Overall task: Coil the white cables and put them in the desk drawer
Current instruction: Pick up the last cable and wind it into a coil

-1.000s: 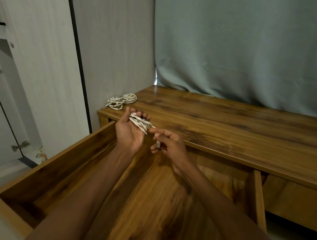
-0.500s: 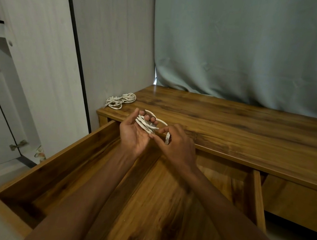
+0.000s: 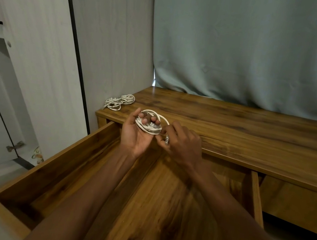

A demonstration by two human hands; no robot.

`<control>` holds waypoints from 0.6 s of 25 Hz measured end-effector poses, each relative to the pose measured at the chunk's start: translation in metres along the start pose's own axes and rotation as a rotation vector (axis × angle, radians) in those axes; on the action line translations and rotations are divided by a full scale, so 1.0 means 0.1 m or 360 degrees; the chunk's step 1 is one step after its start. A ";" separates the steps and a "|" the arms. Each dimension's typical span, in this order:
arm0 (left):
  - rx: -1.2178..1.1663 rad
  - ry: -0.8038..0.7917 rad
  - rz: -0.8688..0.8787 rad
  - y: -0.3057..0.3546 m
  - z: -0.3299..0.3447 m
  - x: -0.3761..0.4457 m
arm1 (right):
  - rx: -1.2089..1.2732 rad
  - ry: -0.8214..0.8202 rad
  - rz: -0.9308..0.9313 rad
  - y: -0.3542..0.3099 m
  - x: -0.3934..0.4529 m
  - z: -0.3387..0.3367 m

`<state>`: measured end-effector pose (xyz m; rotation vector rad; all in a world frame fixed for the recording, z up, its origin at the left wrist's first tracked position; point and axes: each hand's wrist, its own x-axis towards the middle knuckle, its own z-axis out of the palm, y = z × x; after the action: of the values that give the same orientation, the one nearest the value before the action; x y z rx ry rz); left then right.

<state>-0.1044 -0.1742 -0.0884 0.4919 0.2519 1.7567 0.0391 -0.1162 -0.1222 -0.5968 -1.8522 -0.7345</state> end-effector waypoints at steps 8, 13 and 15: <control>0.0020 -0.0049 -0.0207 -0.14 -0.04 -0.02 | 0.0024 0.0001 0.0097 0.26 0.01 -0.07; 0.0018 0.0115 -0.0207 -0.12 -0.02 -0.02 | 0.0224 -0.0156 -0.0068 0.30 -0.03 -0.06; -0.0029 0.0124 -0.0187 -0.09 -0.02 0.01 | 0.0201 -0.0230 -0.0086 0.29 -0.03 -0.03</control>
<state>-0.0980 -0.1712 -0.0938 0.3882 0.3139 1.6640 0.0624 -0.0983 -0.1180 -0.5316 -2.0388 -0.6178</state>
